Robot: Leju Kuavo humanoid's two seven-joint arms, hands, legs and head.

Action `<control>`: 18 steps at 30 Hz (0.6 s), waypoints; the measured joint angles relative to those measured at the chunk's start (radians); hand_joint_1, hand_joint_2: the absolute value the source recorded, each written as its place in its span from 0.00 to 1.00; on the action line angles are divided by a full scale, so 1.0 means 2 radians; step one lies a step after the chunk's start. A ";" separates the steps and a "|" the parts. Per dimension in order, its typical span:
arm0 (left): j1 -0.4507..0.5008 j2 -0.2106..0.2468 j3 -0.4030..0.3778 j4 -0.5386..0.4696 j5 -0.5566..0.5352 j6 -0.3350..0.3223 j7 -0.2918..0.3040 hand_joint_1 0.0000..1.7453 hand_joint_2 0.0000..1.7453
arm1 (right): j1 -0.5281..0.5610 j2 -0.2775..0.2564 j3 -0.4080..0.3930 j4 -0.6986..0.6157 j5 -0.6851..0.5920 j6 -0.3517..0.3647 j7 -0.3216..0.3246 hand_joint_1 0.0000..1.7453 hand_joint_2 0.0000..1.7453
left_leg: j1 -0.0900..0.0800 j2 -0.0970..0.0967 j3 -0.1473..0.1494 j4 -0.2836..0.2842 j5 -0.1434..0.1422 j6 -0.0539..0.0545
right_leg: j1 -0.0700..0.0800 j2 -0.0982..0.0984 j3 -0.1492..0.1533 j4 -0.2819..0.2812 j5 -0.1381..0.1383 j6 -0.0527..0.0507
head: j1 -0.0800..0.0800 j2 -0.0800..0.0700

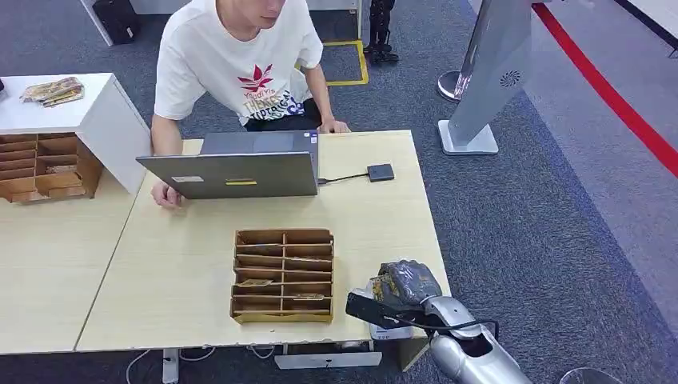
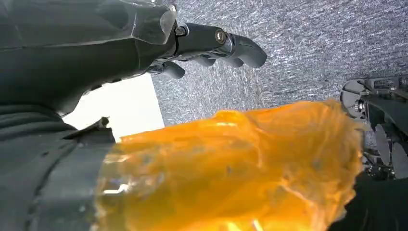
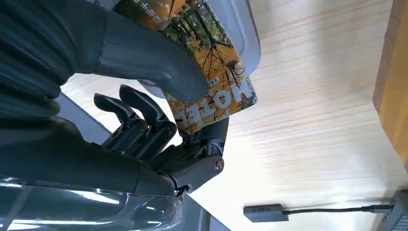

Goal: Pass the card to the sensor for recognition and then transmit it.

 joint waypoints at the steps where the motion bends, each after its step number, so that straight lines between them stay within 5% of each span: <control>1: 0.000 0.000 0.000 0.000 0.000 0.000 0.000 0.00 0.00 | 0.000 0.000 0.000 0.000 0.000 0.000 0.000 1.00 1.00 | 0.000 0.000 0.000 0.000 0.000 0.000 | 0.000 0.000 0.000 0.000 0.000 0.000 | 0.000 0.000; 18: 0.000 0.000 0.000 0.000 -0.002 -0.002 0.000 0.00 0.00 | -0.003 0.000 0.001 0.002 0.000 0.001 0.000 1.00 1.00 | 0.000 0.000 0.000 0.000 0.000 0.000 | 0.000 0.000 0.000 0.000 0.000 0.000 | 0.000 0.000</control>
